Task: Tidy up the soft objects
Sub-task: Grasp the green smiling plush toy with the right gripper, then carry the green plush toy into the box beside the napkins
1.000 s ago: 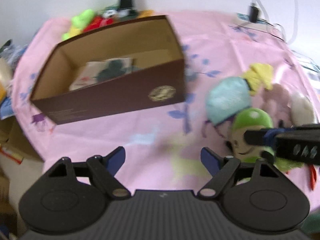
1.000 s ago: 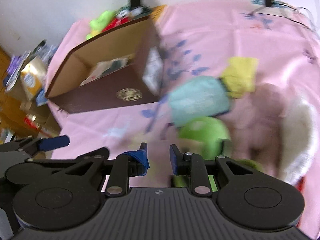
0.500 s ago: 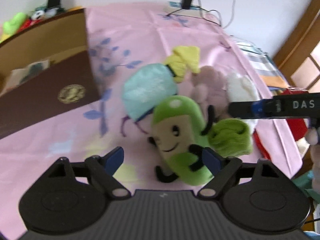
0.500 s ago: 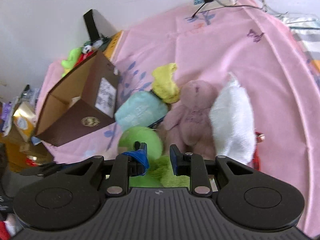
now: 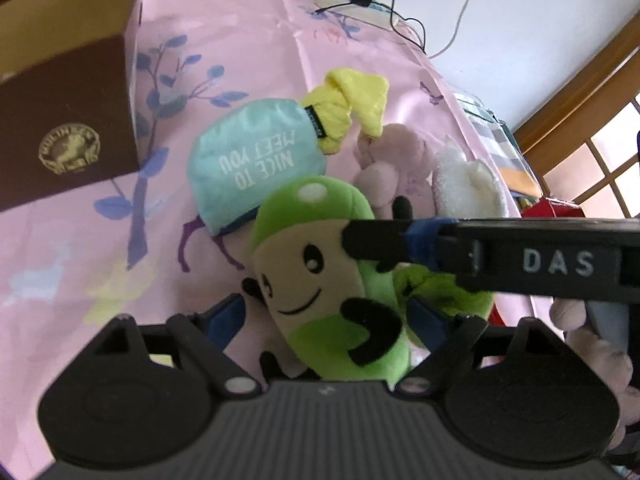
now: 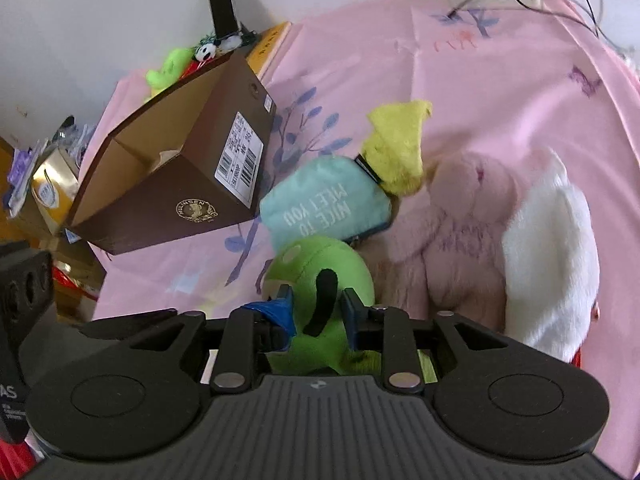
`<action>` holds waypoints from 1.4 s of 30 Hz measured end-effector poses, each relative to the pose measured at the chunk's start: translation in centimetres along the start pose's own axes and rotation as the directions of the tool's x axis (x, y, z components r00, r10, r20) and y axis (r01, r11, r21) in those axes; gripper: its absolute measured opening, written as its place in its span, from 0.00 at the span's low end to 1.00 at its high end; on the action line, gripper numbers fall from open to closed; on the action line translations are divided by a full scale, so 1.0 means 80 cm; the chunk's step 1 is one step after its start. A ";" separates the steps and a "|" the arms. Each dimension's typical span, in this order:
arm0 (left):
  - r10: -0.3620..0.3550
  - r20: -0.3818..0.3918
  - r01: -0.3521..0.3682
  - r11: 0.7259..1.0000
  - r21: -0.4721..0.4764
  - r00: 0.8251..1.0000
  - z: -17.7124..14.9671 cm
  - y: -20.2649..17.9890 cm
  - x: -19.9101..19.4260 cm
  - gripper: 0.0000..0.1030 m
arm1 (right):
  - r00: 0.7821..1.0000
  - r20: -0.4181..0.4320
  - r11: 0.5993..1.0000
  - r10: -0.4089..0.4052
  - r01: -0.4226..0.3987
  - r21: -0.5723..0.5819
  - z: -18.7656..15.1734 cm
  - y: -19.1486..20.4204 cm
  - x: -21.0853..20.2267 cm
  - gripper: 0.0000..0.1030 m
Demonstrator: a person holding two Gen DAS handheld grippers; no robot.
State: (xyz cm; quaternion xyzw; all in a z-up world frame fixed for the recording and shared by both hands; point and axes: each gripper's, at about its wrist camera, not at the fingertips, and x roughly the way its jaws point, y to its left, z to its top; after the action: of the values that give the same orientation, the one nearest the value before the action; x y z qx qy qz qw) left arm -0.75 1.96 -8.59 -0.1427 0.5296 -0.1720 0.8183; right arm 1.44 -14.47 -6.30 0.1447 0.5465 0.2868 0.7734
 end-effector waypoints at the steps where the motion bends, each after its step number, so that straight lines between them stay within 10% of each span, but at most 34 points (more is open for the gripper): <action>1: -0.009 -0.004 0.009 1.000 -0.010 1.000 0.001 0.003 0.003 0.78 | 1.000 -0.003 1.000 -0.003 0.003 -0.012 0.001 0.000 0.001 0.10; 18: -0.059 0.057 0.059 0.998 0.005 0.997 0.004 0.006 0.006 0.60 | 0.990 -0.110 0.992 0.088 -0.077 0.098 0.010 -0.030 0.005 0.19; 27: -0.005 0.180 -0.005 0.998 0.058 0.984 0.011 -0.013 -0.058 0.58 | 0.985 0.005 0.985 0.175 -0.175 -0.012 0.017 0.005 -0.040 0.18; 42: 0.233 0.470 -0.292 0.955 0.055 0.851 0.070 0.031 -0.233 0.59 | 0.882 0.152 0.867 0.446 -0.383 -0.319 0.108 0.157 -0.034 0.18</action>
State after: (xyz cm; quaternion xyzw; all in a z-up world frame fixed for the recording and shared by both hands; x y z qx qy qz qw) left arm -2.37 12.57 7.83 -0.0540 0.3243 -0.0525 0.9429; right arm 5.22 -5.34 5.63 0.1796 0.3671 0.5034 0.7613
